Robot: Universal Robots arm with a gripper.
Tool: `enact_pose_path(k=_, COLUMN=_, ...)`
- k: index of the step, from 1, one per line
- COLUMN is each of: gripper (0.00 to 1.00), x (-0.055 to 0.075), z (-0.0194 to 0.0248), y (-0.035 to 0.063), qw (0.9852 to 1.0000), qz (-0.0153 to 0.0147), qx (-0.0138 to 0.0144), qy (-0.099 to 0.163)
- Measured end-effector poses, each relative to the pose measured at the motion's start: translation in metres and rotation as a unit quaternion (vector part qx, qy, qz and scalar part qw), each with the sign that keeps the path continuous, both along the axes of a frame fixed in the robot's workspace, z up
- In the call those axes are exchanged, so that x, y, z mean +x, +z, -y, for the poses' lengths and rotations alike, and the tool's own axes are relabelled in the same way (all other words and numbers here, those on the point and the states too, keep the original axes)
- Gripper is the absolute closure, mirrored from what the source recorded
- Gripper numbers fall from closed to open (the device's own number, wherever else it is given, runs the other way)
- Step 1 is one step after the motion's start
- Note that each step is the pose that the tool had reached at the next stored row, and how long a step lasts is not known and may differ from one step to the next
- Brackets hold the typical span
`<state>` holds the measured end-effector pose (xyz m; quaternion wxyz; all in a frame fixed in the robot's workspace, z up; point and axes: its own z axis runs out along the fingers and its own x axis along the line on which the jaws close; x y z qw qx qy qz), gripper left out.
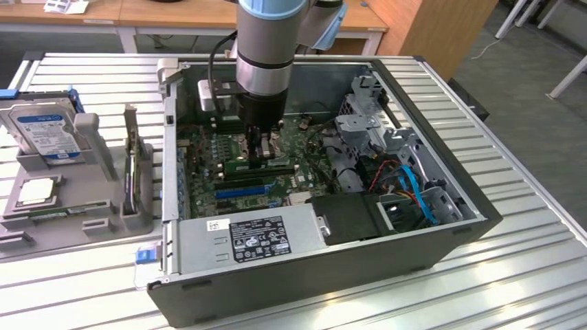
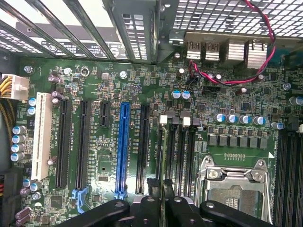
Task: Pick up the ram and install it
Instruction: 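Insert the ram into the slot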
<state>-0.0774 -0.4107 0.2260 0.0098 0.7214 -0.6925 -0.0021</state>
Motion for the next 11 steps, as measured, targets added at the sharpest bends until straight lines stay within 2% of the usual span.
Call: enact_pose_path(k=11, gripper=0.87, x=0.0000, z=-0.0002, y=0.0002, qw=0.9999, qz=0.0000, qx=0.0000, qy=0.011)
